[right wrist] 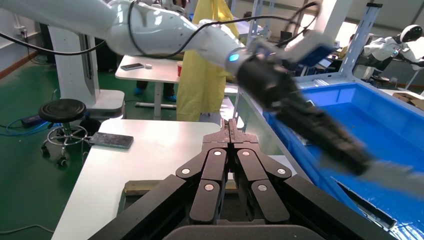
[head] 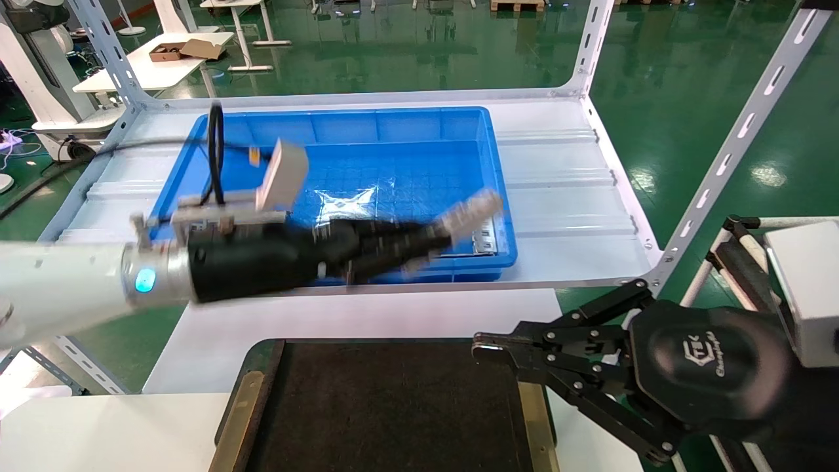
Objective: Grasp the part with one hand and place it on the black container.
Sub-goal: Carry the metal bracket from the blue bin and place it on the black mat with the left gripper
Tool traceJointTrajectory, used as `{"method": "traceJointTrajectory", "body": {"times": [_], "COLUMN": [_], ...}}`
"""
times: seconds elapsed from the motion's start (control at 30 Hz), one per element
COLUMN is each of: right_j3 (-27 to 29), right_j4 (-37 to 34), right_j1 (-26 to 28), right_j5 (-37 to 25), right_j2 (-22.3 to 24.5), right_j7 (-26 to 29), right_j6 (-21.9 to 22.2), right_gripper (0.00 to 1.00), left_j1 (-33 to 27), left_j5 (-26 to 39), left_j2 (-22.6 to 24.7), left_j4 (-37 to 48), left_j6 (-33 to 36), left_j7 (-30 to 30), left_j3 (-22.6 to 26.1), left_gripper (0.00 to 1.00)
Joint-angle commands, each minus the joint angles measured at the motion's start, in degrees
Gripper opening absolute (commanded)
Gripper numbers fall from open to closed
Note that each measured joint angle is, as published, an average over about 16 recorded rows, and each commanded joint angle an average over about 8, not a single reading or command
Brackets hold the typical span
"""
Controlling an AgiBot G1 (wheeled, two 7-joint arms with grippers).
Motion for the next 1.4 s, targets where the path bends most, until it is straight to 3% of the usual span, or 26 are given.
{"method": "traceJointTrajectory", "body": {"times": [0.03, 0.2, 0.37, 0.7, 0.93, 1.13, 1.4], "right_j3": [0.0, 0.0, 0.0, -0.1, -0.1, -0.1, -0.2], "right_j4": [0.0, 0.0, 0.0, 0.0, 0.0, 0.0, 0.0], "right_j1": [0.0, 0.0, 0.0, 0.0, 0.0, 0.0, 0.0], "right_j5": [0.0, 0.0, 0.0, 0.1, 0.1, 0.1, 0.1], "right_j2": [0.0, 0.0, 0.0, 0.0, 0.0, 0.1, 0.1], "right_j7": [0.0, 0.0, 0.0, 0.0, -0.1, -0.1, -0.1], "right_j6": [0.0, 0.0, 0.0, 0.0, 0.0, 0.1, 0.1], "right_gripper": [0.0, 0.0, 0.0, 0.0, 0.0, 0.0, 0.0], "left_j1": [2.4, 9.6, 17.8, 34.6, 43.5, 46.9, 46.2], "left_j5": [-0.9, -2.2, -2.6, 0.8, 6.6, 12.7, 18.8], "left_j2": [-1.3, -5.3, -8.8, -11.0, -7.2, -1.2, 6.3], "left_j4": [-3.8, -13.4, -21.9, -34.6, -39.4, -39.3, -34.8], "left_j6": [2.7, 3.8, -0.1, -20.3, -41.6, -59.6, -72.8], "left_j7": [-1.5, -6.0, -11.3, -18.1, -21.4, -27.2, -32.8], "left_j3": [0.0, 0.3, 0.6, 0.8, 1.1, 3.3, 7.9], "left_gripper": [0.0, 0.0, 0.0, 0.0, 0.0, 0.0, 0.0]}}
